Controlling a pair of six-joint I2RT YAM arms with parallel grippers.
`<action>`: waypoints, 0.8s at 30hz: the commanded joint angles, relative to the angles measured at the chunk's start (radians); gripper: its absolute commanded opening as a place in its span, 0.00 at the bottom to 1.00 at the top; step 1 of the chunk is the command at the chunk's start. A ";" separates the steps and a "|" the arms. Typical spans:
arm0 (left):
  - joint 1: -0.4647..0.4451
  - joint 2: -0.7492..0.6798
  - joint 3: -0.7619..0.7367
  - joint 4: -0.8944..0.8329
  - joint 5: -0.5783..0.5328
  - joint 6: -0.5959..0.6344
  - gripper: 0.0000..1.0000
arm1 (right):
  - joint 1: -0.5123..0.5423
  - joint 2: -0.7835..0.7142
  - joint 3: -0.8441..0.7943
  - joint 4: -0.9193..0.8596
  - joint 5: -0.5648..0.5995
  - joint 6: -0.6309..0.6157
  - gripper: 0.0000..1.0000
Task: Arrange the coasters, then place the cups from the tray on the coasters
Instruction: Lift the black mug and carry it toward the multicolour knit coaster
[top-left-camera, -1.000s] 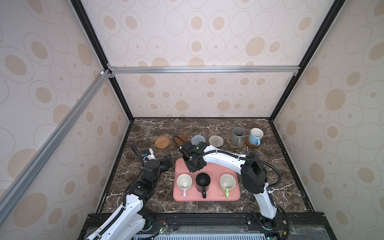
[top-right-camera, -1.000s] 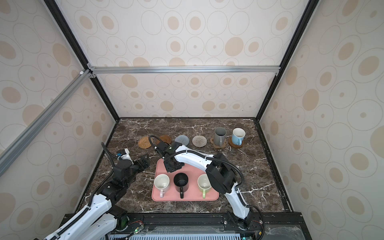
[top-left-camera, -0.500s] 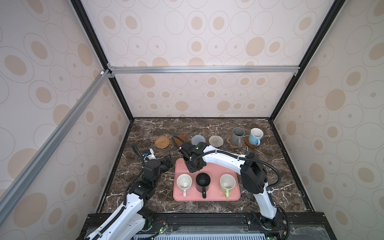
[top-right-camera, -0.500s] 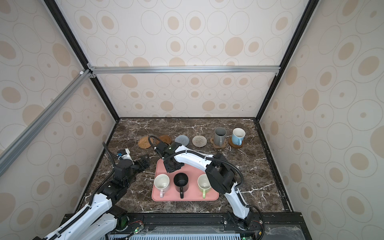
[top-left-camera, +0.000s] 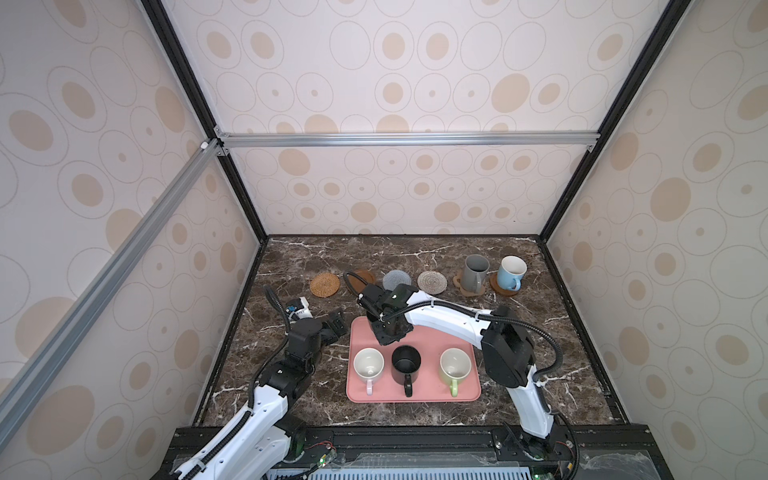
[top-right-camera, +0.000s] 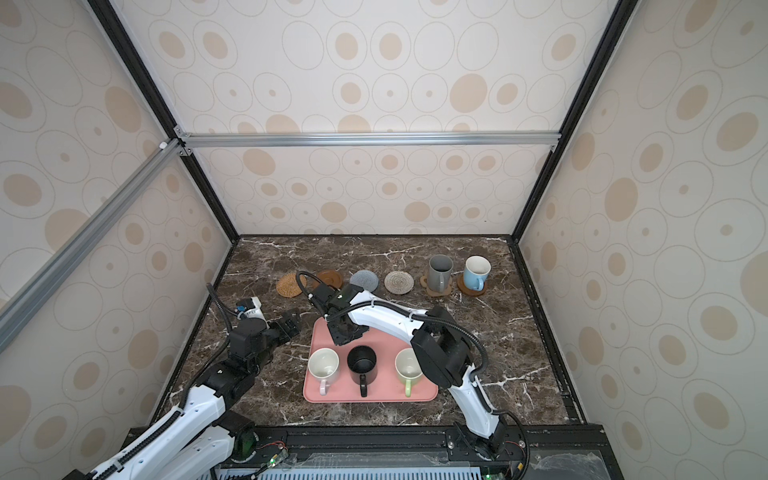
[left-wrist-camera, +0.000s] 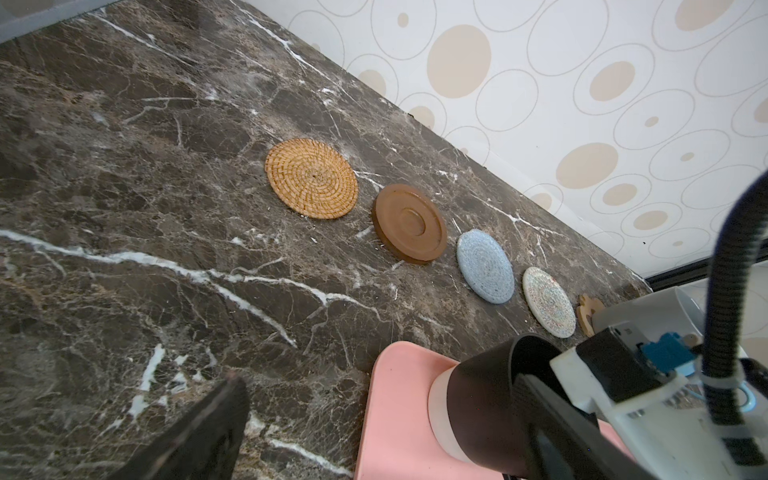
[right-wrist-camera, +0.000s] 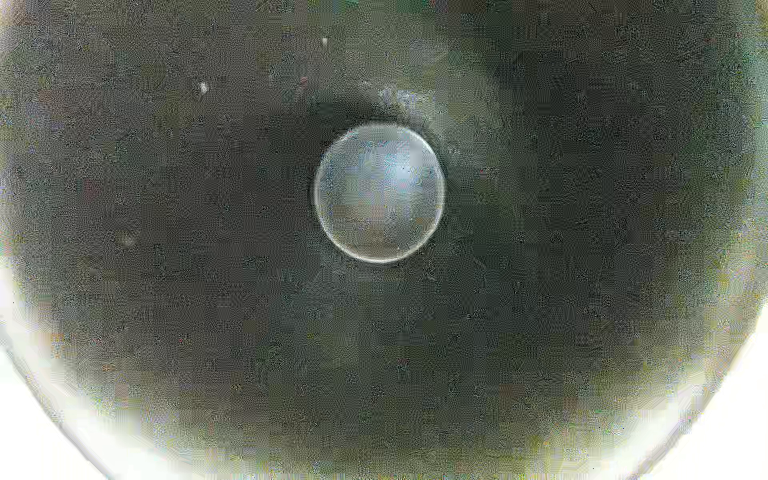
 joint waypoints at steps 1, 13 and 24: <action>-0.008 -0.006 0.009 0.021 -0.005 0.001 1.00 | -0.002 -0.064 0.025 -0.004 0.063 0.001 0.13; -0.007 -0.002 0.009 0.024 0.000 0.010 1.00 | -0.017 -0.101 0.039 -0.017 0.102 -0.001 0.12; -0.007 0.007 0.015 0.034 0.006 0.024 1.00 | -0.048 -0.139 0.037 -0.010 0.134 0.006 0.12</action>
